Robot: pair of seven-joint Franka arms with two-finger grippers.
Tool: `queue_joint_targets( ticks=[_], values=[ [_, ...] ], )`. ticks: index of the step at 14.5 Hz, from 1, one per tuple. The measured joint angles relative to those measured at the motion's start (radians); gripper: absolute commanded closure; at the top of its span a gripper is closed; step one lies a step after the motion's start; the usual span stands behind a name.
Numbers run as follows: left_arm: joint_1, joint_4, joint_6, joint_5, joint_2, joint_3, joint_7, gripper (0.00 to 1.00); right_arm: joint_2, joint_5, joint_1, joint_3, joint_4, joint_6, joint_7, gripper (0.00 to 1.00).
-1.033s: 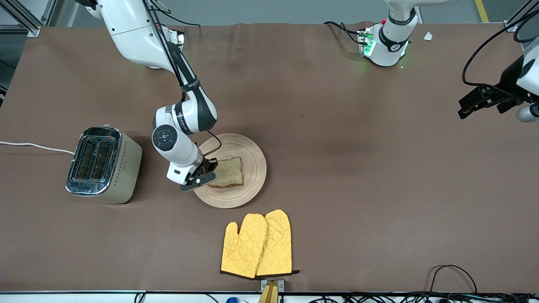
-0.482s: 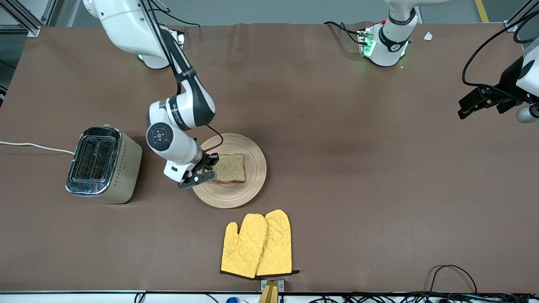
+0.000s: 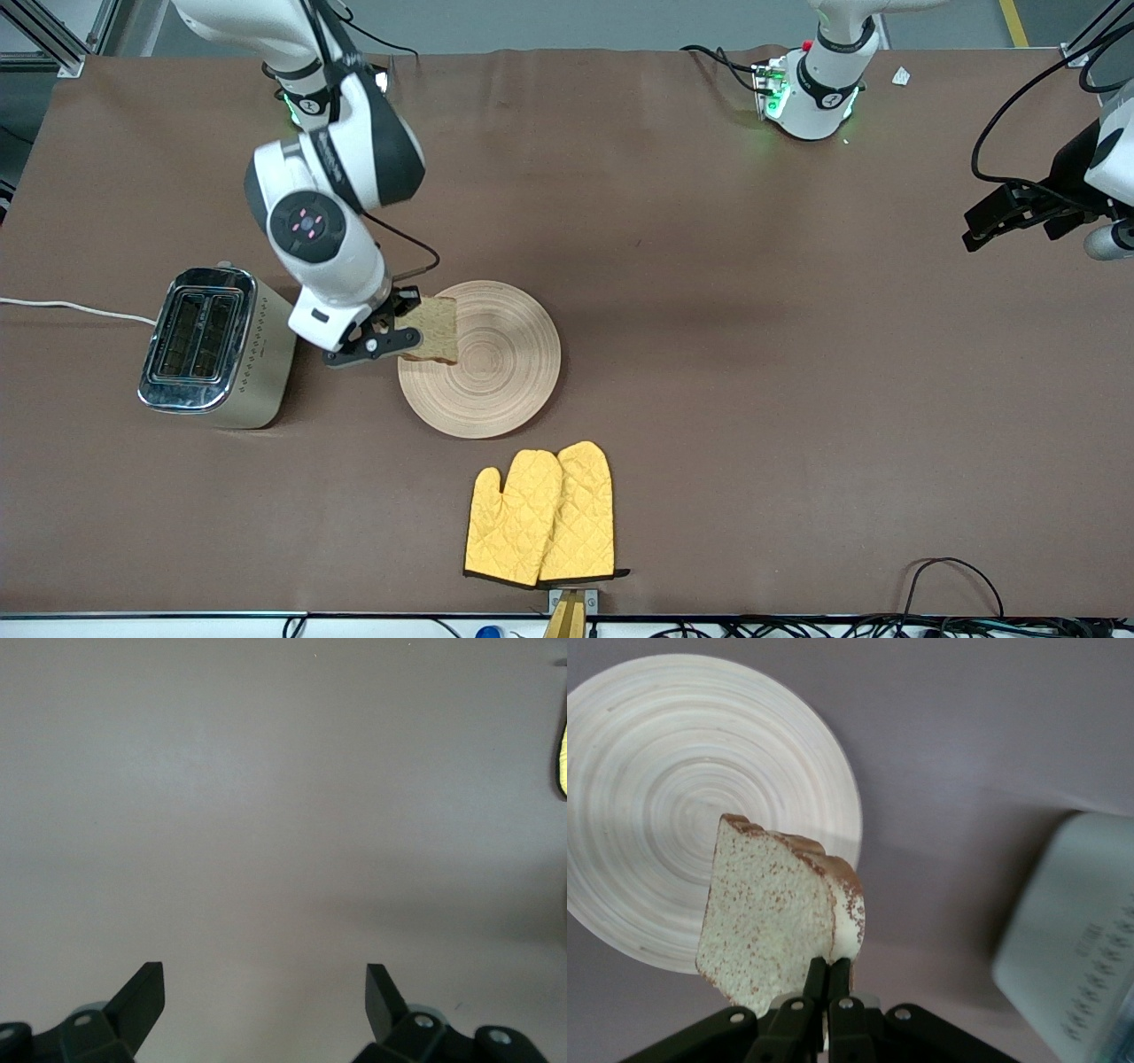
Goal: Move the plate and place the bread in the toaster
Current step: 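Lift the bread with the right gripper and carry it above the toaster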
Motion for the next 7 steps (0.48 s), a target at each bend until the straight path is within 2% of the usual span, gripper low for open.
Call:
queue_joint_targets(
  ticks=[3, 7],
  values=[
    [0.000, 0.000, -0.008, 0.000, 0.000, 0.000, 0.000, 0.00, -0.004, -0.151, 0.036, 0.001, 0.099, -0.126, 0.006, 1.00],
    [-0.002, 0.000, -0.010, 0.000, 0.009, -0.002, 0.000, 0.00, -0.005, -0.361, 0.022, -0.022, 0.179, -0.274, -0.125, 1.00]
  ],
)
